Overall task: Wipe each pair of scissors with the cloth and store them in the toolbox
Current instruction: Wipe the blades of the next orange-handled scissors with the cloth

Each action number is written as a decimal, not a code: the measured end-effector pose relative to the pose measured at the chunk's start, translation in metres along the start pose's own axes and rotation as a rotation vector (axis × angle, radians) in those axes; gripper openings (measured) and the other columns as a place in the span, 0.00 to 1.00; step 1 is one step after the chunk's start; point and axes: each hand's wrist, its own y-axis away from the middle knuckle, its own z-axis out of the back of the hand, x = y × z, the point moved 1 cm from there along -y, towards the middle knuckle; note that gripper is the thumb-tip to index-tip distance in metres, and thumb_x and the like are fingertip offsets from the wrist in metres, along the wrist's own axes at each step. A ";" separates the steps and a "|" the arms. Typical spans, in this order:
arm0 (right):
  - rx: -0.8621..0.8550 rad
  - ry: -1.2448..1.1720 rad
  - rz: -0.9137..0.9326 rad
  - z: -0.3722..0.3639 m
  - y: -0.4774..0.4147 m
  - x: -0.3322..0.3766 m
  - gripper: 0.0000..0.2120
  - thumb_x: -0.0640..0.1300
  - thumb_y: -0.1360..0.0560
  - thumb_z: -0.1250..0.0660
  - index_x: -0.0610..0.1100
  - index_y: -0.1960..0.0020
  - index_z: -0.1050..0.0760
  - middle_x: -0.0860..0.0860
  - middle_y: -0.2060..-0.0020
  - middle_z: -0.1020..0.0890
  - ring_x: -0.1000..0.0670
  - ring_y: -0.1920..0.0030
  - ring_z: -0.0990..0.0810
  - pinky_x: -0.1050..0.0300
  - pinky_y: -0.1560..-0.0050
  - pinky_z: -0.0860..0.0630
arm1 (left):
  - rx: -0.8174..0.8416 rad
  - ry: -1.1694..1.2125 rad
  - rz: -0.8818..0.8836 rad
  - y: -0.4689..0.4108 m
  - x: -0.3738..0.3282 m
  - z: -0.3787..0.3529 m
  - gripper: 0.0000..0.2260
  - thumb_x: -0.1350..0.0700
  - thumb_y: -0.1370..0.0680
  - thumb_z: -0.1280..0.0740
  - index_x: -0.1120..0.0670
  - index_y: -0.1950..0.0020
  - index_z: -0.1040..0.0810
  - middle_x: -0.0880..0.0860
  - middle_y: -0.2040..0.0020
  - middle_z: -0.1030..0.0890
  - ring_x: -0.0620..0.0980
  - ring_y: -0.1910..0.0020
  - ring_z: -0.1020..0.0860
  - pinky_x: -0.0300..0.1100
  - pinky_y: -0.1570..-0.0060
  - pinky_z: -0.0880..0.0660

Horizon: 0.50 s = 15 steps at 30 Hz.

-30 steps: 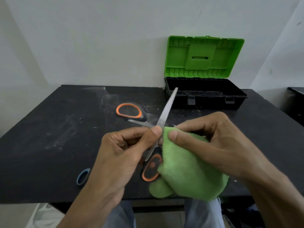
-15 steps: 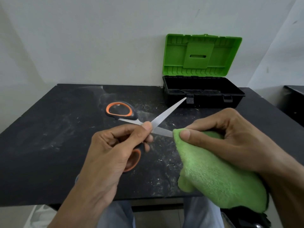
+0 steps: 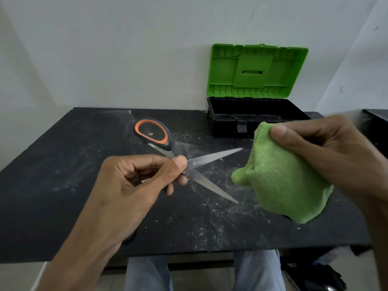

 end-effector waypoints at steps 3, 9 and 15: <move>0.021 0.002 0.007 0.001 0.000 -0.001 0.09 0.53 0.25 0.31 0.61 0.52 0.12 0.58 0.59 0.10 0.59 0.60 0.12 0.66 0.61 0.18 | 0.041 -0.066 -0.020 0.000 0.000 0.000 0.11 0.50 0.29 0.28 0.55 0.68 0.15 0.50 0.71 0.18 0.40 0.73 0.27 0.27 0.71 0.32; 0.186 0.005 0.013 -0.003 0.000 -0.005 0.12 0.49 0.24 0.31 0.49 0.46 0.11 0.58 0.52 0.10 0.57 0.51 0.10 0.64 0.53 0.16 | 0.103 -0.157 -0.063 0.001 -0.004 -0.001 0.10 0.48 0.29 0.28 0.51 0.66 0.14 0.51 0.70 0.17 0.41 0.73 0.25 0.31 0.70 0.29; 0.363 -0.021 0.046 -0.024 0.003 -0.003 0.13 0.49 0.22 0.30 0.47 0.42 0.12 0.57 0.50 0.10 0.55 0.50 0.10 0.59 0.52 0.15 | 0.146 -0.169 -0.082 0.001 -0.007 -0.007 0.08 0.50 0.29 0.28 0.52 0.65 0.13 0.50 0.68 0.15 0.40 0.72 0.24 0.30 0.68 0.27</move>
